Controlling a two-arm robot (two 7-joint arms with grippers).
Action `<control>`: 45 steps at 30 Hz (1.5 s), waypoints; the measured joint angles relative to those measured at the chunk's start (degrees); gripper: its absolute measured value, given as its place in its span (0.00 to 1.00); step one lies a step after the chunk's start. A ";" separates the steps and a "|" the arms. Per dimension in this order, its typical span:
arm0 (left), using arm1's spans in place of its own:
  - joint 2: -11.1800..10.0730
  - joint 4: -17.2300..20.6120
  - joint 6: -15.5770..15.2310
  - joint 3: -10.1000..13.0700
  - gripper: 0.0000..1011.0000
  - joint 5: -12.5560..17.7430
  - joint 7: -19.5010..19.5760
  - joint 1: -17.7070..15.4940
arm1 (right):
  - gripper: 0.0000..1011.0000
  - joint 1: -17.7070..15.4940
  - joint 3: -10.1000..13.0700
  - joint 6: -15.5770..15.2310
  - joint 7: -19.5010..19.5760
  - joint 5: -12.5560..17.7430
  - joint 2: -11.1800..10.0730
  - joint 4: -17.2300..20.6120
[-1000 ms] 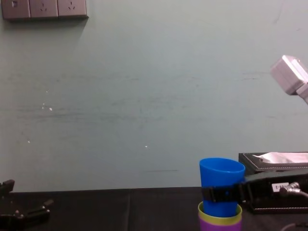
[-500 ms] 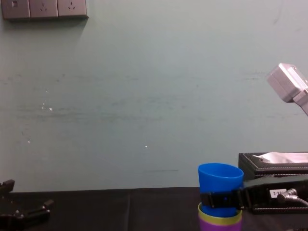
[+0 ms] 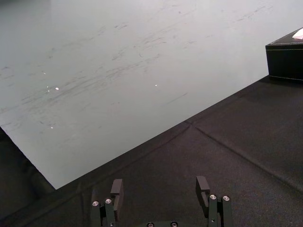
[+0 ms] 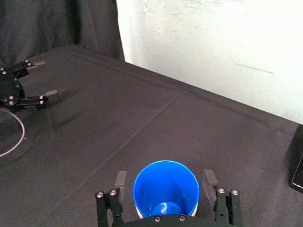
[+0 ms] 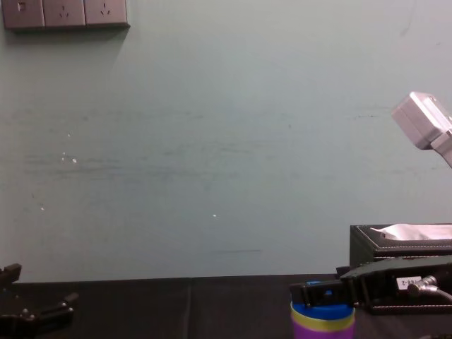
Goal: Stack the three plastic cups sequentially using one hand.
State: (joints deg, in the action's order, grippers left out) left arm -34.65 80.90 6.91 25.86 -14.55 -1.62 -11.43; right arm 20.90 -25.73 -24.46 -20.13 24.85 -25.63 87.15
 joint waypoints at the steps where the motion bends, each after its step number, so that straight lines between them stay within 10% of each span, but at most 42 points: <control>1: 0.00 0.00 0.00 0.00 0.99 0.00 0.00 0.00 | 0.99 0.00 0.00 -0.01 0.00 0.00 -0.01 0.01; 17: 0.00 0.00 0.00 0.00 0.99 0.00 0.00 0.00 | 0.99 -2.38 2.03 6.35 1.78 -1.50 0.38 2.04; 35: 0.00 0.00 0.00 0.00 0.99 0.00 0.00 0.00 | 0.99 -13.14 10.38 17.89 18.84 -9.11 5.91 2.90; 45: 0.00 0.00 0.00 0.00 0.99 0.00 0.00 0.00 | 0.99 -14.30 11.25 17.19 20.30 -9.99 8.48 -1.22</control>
State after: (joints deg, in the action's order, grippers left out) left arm -34.64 80.90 6.91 25.86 -14.55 -1.62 -11.43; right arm 6.60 -14.47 -7.27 0.17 14.86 -17.15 85.93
